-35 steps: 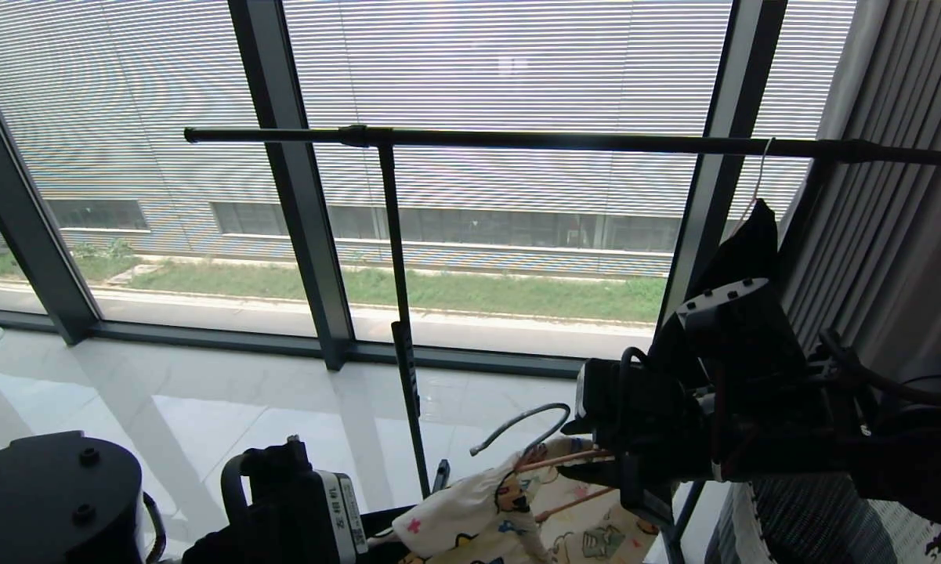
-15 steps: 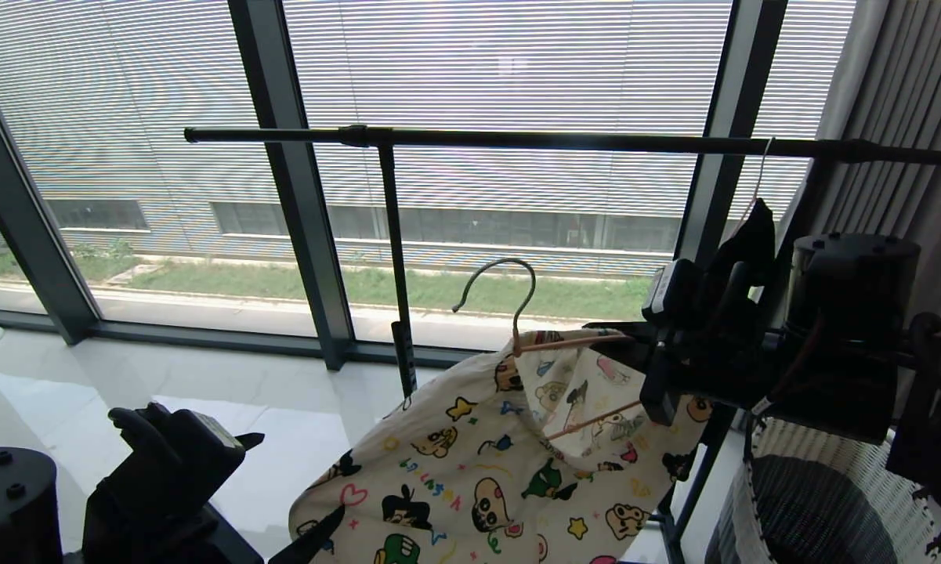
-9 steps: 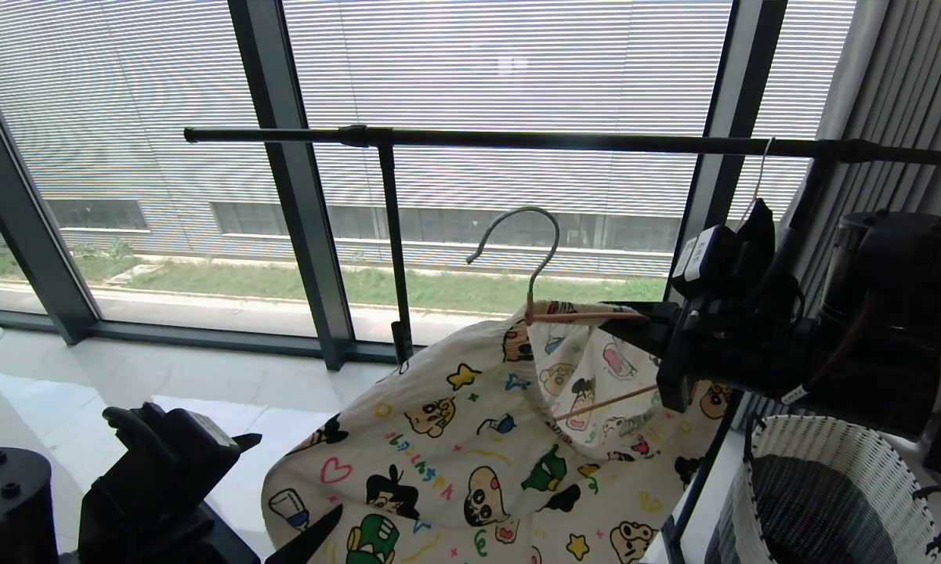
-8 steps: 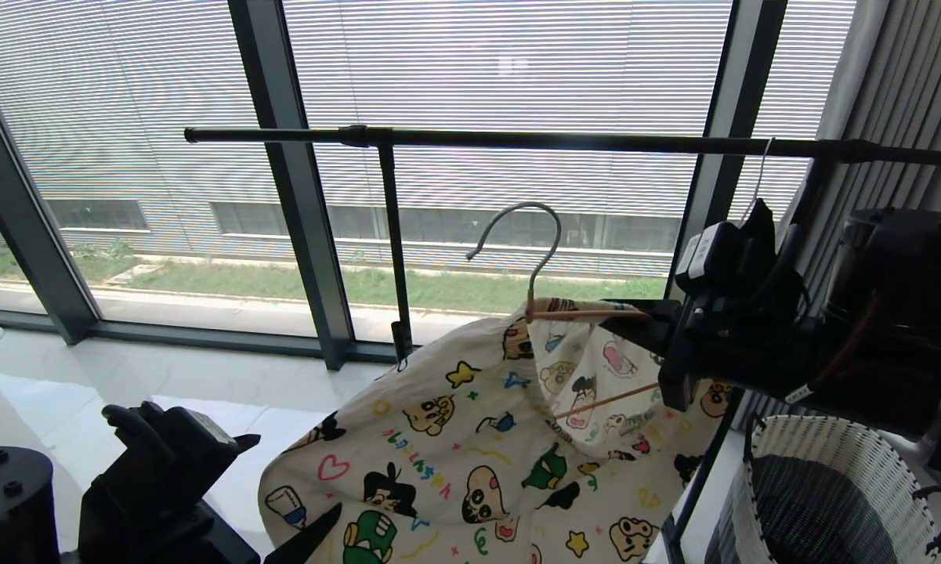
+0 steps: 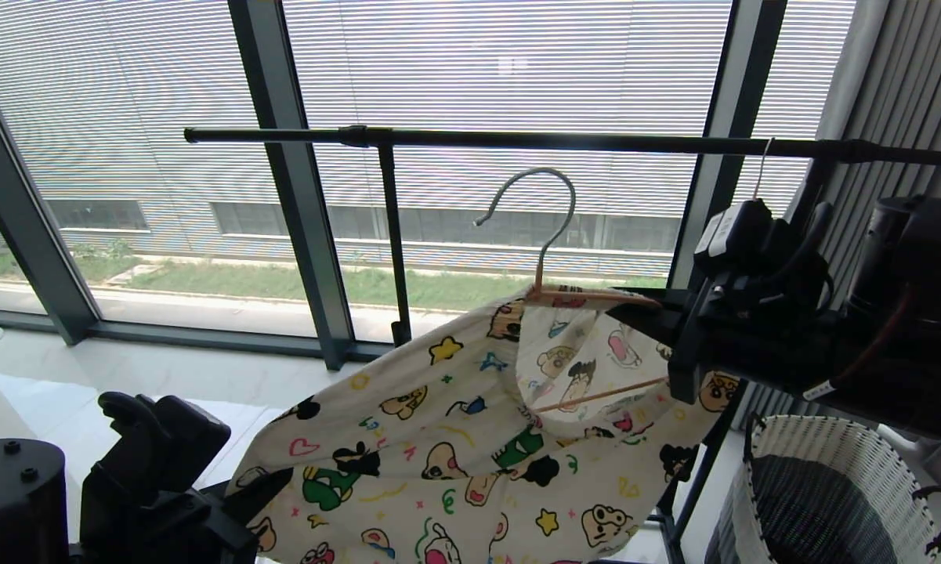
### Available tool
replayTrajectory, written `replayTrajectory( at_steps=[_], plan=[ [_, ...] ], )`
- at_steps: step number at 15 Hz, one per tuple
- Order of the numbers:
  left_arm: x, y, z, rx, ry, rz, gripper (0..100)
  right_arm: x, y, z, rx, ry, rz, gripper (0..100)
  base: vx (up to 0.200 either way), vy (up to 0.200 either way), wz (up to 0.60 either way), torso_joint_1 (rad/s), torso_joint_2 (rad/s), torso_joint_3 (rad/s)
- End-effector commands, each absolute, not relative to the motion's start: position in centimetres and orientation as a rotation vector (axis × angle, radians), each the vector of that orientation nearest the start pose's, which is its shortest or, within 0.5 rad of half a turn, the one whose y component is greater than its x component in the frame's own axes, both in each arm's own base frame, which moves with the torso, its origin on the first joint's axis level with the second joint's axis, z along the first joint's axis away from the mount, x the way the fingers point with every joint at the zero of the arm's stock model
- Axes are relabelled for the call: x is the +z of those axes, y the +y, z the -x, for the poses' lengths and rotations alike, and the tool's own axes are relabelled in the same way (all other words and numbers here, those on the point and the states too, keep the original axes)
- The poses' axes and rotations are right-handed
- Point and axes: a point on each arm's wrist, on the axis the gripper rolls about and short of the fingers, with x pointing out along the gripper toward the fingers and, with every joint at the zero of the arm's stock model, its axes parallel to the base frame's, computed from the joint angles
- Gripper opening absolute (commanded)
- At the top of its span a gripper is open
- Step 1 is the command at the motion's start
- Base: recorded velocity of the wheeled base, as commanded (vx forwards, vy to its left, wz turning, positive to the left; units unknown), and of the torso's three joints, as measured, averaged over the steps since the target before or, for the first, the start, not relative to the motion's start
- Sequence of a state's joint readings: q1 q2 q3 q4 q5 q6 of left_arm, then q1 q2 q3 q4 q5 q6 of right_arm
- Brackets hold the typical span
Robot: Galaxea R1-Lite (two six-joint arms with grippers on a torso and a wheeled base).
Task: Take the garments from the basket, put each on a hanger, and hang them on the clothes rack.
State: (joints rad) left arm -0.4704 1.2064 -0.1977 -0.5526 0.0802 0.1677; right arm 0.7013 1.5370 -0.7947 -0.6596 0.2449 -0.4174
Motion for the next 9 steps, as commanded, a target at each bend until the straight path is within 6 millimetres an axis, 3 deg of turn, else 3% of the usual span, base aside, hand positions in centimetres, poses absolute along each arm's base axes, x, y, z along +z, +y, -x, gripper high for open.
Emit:
replayTrajectory(
  at_steps=[1, 3, 7, 8, 9],
  plan=[
    [11.90, -5.06, -13.33, -0.328, 0.467, -0.279, 0, 22.95, 17.84, -20.39, 0.921, -0.094, 0.370, 0, 0.000, 0.000, 0.00, 0.000, 0.00, 0.000],
    [11.61, -4.23, -13.76, -0.268, 0.492, -0.273, 0, 23.12, 17.70, -20.39, 0.889, -0.076, 0.326, 0, 0.000, 0.000, 0.00, 0.000, 0.00, 0.000],
    [11.97, -4.78, -13.52, -0.307, 0.465, -0.284, 0, 22.95, 17.82, -20.42, 0.890, -0.067, 0.322, 0, 0.000, 0.000, 0.00, 0.000, 0.00, 0.000],
    [12.04, -4.82, -13.45, -0.311, 0.460, -0.284, 100, 22.93, 17.79, -20.45, 0.887, -0.065, 0.323, 0, 0.000, 0.000, 0.00, 0.000, 0.00, 0.000],
    [12.18, -4.81, -13.38, -0.309, 0.451, -0.283, 100, 22.89, 17.75, -20.41, 0.884, -0.064, 0.325, 0, 0.000, 0.000, 0.00, 0.000, 0.00, 0.000]
  ],
)
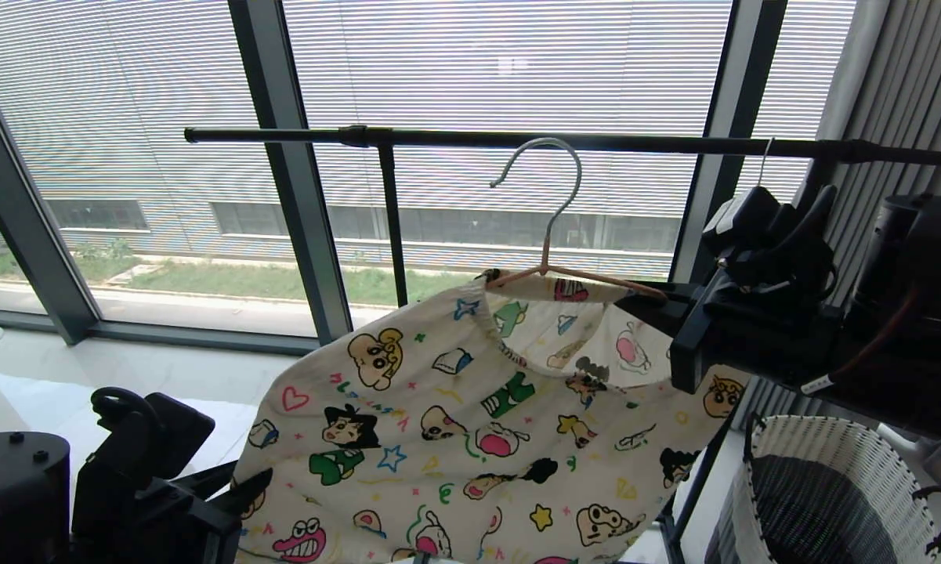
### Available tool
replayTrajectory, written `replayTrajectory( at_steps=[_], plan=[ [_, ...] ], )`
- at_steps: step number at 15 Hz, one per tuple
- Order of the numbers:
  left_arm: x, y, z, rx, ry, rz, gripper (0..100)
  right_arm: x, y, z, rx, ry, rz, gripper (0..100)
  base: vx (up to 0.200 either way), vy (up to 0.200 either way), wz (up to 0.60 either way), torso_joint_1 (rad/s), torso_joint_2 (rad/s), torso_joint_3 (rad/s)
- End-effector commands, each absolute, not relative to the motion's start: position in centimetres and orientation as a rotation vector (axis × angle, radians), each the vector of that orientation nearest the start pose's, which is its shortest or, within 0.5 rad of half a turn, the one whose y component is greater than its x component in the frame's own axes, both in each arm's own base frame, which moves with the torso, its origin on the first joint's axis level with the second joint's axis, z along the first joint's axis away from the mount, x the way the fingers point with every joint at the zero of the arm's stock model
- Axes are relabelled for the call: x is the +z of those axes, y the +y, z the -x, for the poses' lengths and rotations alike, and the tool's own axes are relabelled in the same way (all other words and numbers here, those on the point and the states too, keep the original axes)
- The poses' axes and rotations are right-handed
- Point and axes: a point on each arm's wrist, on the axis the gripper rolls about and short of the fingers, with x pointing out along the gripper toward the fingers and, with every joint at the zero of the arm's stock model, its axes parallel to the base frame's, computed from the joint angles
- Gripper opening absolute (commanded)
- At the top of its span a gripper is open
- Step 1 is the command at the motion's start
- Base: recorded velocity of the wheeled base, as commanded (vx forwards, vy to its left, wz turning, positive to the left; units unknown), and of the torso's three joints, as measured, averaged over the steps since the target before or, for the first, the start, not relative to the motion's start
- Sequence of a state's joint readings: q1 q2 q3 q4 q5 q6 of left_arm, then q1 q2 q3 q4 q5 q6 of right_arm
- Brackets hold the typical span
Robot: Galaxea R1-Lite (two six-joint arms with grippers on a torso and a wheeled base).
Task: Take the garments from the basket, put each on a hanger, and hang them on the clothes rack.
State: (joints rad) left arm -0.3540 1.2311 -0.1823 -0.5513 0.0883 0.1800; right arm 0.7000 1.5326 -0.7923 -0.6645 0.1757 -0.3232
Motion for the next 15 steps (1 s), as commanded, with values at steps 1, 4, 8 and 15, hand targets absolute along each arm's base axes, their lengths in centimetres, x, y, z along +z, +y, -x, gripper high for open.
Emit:
replayTrajectory(
  at_steps=[1, 4, 8, 15],
  plan=[
    [12.5, -4.7, -13.2, -0.300, 0.431, -0.279, 100, 22.8, 17.6, -20.5, 0.860, -0.050, 0.330, 0, 0.000, 0.000, 0.00, 0.000, 0.00, 0.000],
    [13.3, -4.2, -12.6, -0.166, 0.379, -0.292, 100, 21.1, 16.5, -21.1, 0.649, 0.149, 0.399, 0, 0.000, 0.000, 0.00, 0.000, 0.00, 0.000],
    [13.8, -3.7, -12.7, 0.021, 0.365, -0.320, 100, 19.8, 14.9, -21.8, 0.461, 0.489, 0.398, 0, 0.000, 0.000, 0.00, 0.000, 0.00, 0.000],
    [13.8, -3.6, -12.6, 0.050, 0.361, -0.327, 100, 20.6, 17.1, -25.7, 0.145, 0.550, 0.112, 0, 0.000, 0.000, 0.00, 0.000, 0.00, 0.000]
  ],
)
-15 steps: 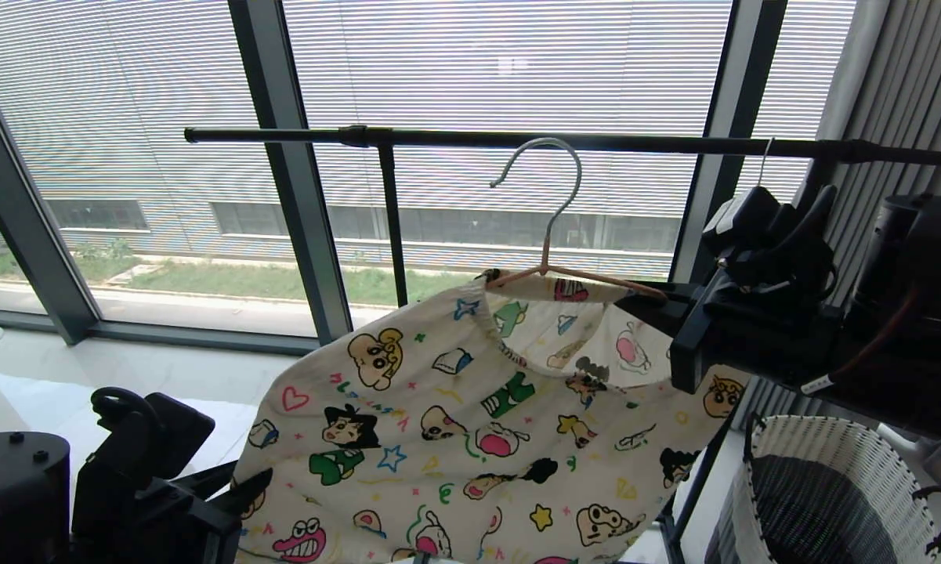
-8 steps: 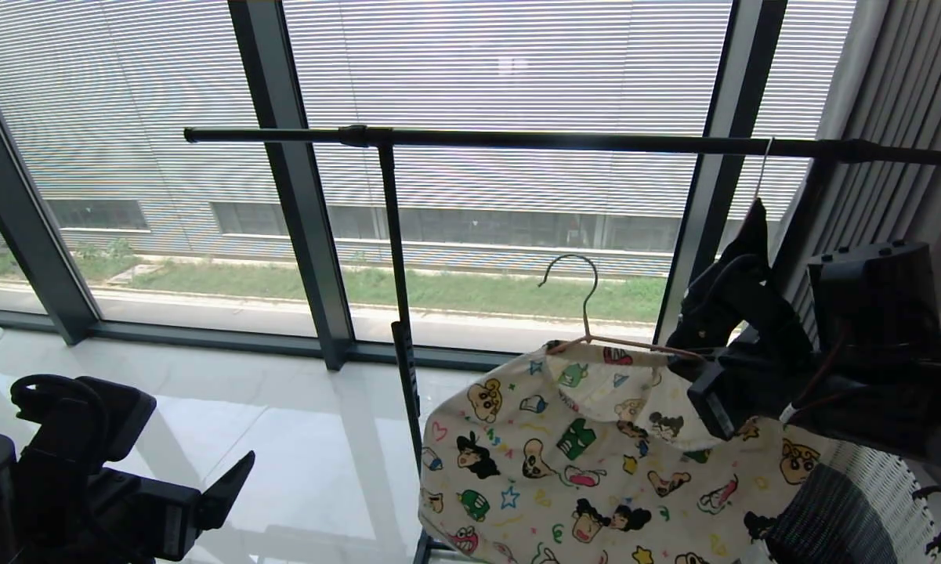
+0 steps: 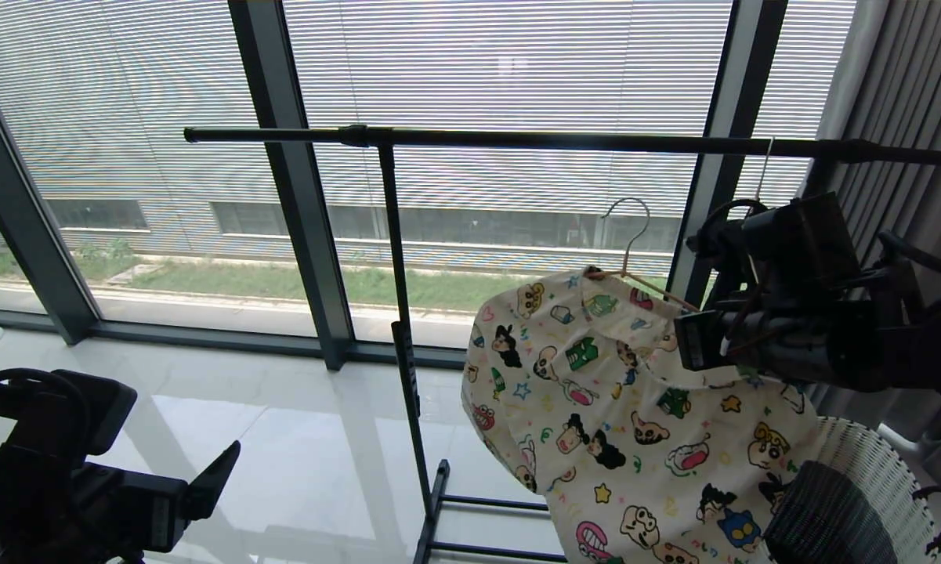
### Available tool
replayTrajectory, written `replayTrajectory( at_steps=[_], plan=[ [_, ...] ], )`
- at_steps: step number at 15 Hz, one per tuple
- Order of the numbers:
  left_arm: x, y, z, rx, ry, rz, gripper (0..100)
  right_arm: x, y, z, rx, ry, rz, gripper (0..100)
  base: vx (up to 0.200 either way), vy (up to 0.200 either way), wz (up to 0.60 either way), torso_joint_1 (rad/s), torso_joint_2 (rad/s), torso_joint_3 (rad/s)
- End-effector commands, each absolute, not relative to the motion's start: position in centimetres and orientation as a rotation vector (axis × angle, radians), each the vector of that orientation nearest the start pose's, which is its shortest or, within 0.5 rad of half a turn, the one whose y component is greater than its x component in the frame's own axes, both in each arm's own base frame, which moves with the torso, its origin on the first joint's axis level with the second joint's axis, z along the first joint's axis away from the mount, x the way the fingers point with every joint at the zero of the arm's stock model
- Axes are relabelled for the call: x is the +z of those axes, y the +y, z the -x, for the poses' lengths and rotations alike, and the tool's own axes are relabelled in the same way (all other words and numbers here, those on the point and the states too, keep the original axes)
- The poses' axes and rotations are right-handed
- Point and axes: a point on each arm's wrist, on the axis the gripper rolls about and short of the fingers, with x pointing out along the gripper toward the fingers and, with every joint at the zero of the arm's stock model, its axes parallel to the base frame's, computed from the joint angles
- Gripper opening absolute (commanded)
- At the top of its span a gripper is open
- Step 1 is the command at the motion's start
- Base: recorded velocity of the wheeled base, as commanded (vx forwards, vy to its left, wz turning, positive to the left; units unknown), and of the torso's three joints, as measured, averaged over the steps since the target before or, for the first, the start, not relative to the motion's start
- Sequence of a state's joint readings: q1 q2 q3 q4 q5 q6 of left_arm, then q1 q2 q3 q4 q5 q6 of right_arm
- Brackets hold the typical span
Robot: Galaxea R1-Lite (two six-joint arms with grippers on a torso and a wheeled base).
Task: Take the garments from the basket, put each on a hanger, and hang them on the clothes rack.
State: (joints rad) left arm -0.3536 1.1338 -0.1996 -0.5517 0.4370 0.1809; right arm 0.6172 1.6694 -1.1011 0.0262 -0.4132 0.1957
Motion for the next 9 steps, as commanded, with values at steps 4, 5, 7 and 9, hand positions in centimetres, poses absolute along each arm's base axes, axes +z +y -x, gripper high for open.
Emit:
replayTrajectory(
  at_steps=[4, 5, 7, 9],
  plan=[
    [14.7, -3.5, -13.2, 0.082, 0.340, -0.312, 100, 20.8, 16.2, -24.0, 0.068, 0.542, 0.117, 0, 0.000, 0.000, 0.00, 0.000, 0.00, 0.000],
    [15.0, -3.3, -13.5, 0.103, 0.332, -0.306, 100, 20.6, 15.8, -23.1, 0.050, 0.559, 0.139, 0, 0.000, 0.000, 0.00, 0.000, 0.00, 0.000],
    [15.4, -3.0, -13.7, 0.123, 0.323, -0.304, 100, 20.3, 14.9, -21.5, 0.035, 0.591, 0.173, 0, 0.000, 0.000, 0.00, 0.000, 0.00, 0.000],
    [15.4, -2.8, -13.7, 0.136, 0.325, -0.315, 100, 20.1, 14.5, -21.1, 0.020, 0.621, 0.194, 0, 0.000, 0.000, 0.00, 0.000, 0.00, 0.000]
  ],
)
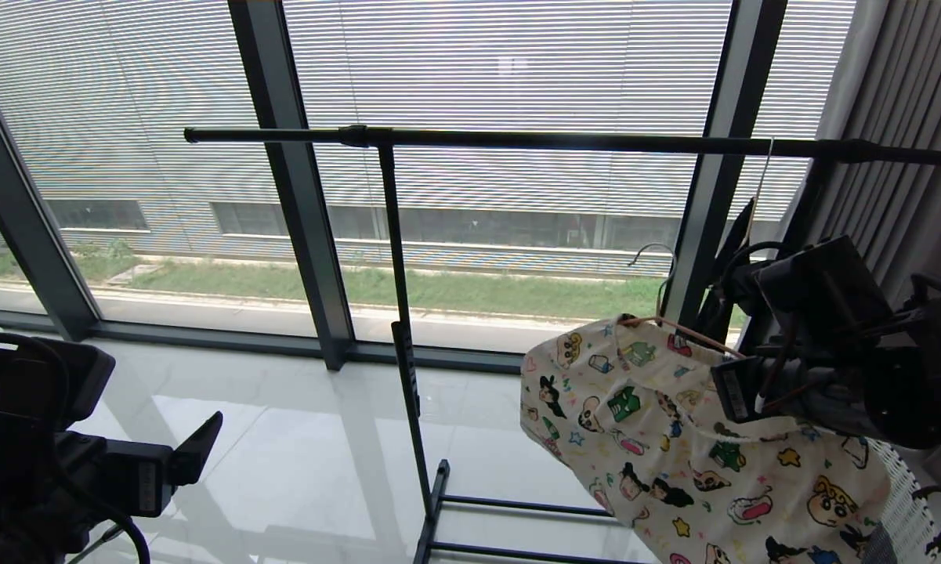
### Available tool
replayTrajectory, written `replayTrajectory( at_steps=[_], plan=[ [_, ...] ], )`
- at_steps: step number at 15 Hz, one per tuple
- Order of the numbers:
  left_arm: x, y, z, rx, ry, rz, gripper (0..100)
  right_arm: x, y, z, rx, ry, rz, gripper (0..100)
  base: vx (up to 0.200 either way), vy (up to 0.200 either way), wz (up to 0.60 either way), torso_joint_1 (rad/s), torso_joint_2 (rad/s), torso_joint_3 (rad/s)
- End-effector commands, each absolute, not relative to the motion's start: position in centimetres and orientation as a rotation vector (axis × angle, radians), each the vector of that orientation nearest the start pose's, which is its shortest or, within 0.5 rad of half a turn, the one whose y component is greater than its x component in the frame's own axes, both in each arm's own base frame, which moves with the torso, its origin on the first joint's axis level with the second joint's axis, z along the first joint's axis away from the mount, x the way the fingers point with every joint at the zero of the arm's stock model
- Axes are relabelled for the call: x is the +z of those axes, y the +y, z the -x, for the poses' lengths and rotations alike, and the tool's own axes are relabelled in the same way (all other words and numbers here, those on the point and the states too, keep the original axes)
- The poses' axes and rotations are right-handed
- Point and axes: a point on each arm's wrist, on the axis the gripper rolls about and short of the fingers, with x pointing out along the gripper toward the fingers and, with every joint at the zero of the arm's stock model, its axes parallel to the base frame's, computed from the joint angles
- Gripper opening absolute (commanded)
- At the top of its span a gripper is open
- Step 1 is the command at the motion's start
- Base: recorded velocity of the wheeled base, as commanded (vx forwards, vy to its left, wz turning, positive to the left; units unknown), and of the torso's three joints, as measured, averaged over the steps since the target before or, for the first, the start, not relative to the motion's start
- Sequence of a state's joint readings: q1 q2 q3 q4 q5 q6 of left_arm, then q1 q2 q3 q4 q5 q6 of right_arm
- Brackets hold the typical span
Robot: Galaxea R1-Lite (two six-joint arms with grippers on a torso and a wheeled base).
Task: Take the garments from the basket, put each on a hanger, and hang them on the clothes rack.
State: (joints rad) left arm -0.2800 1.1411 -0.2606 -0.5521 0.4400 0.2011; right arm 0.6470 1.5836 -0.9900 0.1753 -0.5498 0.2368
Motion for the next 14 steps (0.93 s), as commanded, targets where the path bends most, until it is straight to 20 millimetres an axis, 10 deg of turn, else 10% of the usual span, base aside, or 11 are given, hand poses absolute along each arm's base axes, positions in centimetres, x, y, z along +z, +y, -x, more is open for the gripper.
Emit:
replayTrajectory(
  at_steps=[1, 9, 14],
  plan=[
    [15.4, -2.8, -13.8, 0.136, 0.323, -0.314, 100, 20.1, 14.7, -21.4, -0.004, 0.611, 0.184, 0, 0.000, 0.000, 0.00, 0.000, 0.00, 0.000],
    [15.5, -2.9, -13.6, 0.116, 0.319, -0.355, 100, 21.9, 19.2, -28.3, -0.228, 0.382, 0.038, 0, 0.000, 0.000, 0.00, 0.000, 0.00, 0.000],
    [15.4, -3.2, -13.5, 0.095, 0.321, -0.364, 100, 23.7, 19.7, -29.1, -0.256, 0.319, 0.007, 0, 0.040, 0.000, 0.00, 0.001, 0.00, 0.001]
  ],
)
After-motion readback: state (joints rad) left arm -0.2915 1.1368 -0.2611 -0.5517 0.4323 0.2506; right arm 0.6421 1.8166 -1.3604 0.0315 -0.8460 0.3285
